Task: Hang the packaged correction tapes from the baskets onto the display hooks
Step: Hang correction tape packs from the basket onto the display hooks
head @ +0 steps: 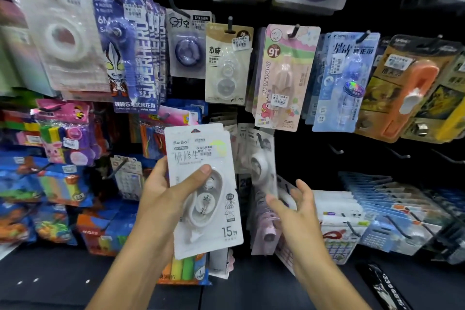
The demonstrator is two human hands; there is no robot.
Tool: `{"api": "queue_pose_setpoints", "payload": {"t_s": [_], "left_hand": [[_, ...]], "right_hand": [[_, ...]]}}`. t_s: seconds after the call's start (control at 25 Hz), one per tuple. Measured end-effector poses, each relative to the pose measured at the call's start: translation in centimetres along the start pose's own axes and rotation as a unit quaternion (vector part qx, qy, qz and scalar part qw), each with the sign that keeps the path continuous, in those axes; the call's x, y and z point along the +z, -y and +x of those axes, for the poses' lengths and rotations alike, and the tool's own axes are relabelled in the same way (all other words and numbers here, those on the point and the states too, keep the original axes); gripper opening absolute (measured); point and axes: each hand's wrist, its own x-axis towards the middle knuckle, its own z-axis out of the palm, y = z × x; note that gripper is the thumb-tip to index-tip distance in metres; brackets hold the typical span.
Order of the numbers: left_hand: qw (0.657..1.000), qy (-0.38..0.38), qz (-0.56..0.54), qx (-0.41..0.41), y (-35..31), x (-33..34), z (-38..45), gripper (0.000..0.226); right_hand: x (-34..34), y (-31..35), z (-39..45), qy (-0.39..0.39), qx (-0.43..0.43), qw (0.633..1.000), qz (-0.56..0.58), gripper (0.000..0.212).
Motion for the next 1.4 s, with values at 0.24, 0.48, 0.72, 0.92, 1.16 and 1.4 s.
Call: {"api": "queue_pose_setpoints", "payload": {"t_s": [0.24, 0.48, 0.72, 0.92, 1.16, 1.4], "left_hand": [[0.998, 0.034, 0.048, -0.033, 1.8, 2.0, -0.1, 0.057], [0.998, -0.041, 0.045, -0.022, 1.4, 0.9, 0.6, 0.019], [0.995, -0.065, 0.067, 0.02, 0.7, 1.2, 0.7, 0.019], [0.997, -0.009, 0.072, -0.012, 1.4, 2.8, 0.8, 0.02], [0.884, -0.007, 0.409, 0.226, 2.0, 3.8, 2.3, 0.025], [0.818, 0.073, 0.543, 0.174, 2.5, 2.1, 3.5, 0.069]], "right_hand": [[1.7, -0.1, -2.6, 0.165, -0.073, 0.983, -0.036, 0.043], [-1.3, 1.0, -1.1, 0.072, -0.019, 0.997, 0.038, 0.017], [-0.7, 1.3, 0.0, 0.023, 0.002, 1.0, -0.004, 0.038], [0.7, 1.0, -0.9, 0.159, -0.009, 0.987, 0.014, 0.059], [-0.7, 1.8, -1.0, 0.03, -0.044, 0.999, -0.003, 0.057], [-2.4, 1.4, -2.6, -0.021, -0.051, 0.998, -0.044, 0.056]]}}
